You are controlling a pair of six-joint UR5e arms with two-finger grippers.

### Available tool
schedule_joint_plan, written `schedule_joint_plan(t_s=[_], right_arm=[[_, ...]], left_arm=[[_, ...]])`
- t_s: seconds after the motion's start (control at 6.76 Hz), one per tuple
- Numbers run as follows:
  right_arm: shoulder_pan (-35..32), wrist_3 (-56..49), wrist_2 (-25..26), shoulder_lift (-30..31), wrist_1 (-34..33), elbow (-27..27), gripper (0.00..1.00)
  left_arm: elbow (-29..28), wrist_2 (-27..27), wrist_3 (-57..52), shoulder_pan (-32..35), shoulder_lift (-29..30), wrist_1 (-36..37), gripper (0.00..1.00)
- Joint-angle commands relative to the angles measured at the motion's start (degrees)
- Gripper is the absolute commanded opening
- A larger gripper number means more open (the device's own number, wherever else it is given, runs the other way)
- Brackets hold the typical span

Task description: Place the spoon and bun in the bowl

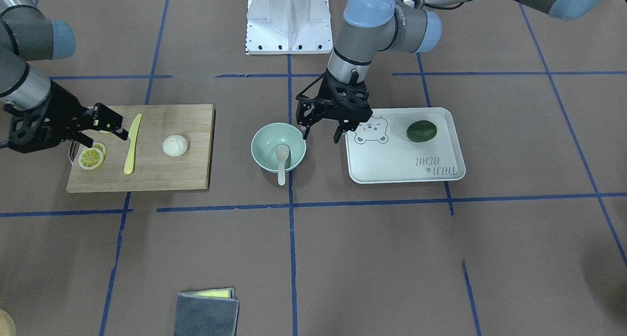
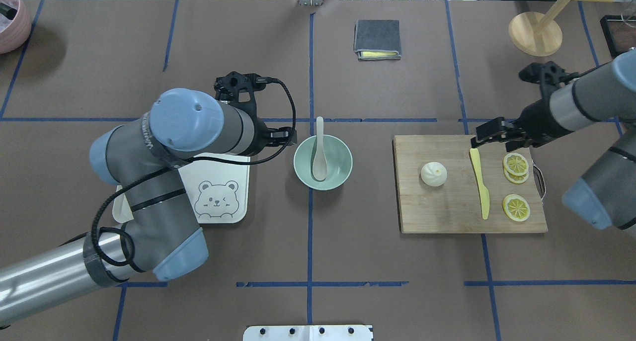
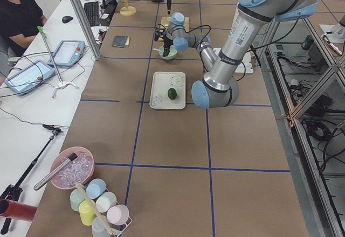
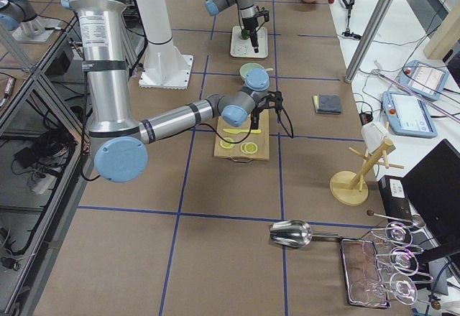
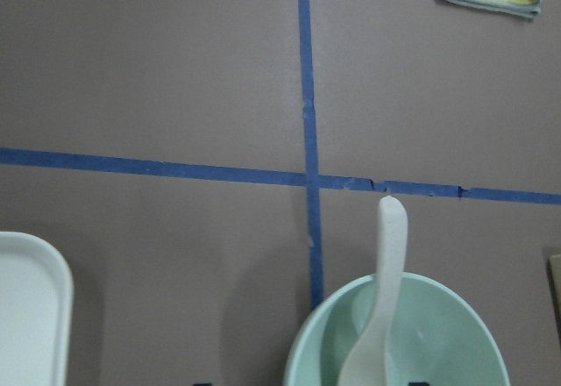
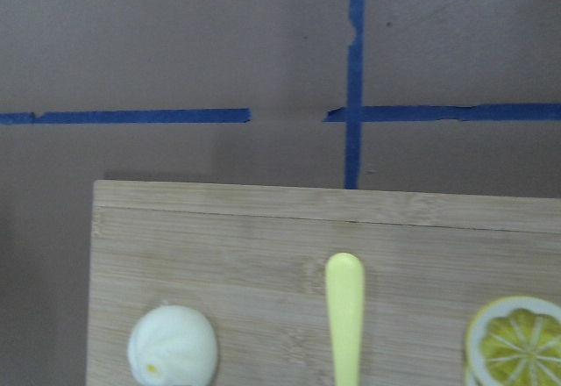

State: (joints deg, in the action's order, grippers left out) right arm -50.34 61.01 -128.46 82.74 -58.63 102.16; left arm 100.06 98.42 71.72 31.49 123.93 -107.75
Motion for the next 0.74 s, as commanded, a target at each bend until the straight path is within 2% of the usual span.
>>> schedule_joint_plan(t_s=[0.0,0.3,0.59], right_arm=[[8.6,6.8,11.8,-3.0,-0.3,0.2,0.97],[12.4,7.5,17.5,-3.3,-0.9,0.3,0.96],[14.2,7.6,17.6,-3.2,-2.3,0.3,0.96]], left_arm=[[3.2,-0.1,-2.8,0.9,-3.8,0.9,0.8],[2.9,-0.1,-2.6,0.5,-3.9,0.9,0.8],[2.8,-0.1,-2.5,0.5,-3.9,1.0,0.8]])
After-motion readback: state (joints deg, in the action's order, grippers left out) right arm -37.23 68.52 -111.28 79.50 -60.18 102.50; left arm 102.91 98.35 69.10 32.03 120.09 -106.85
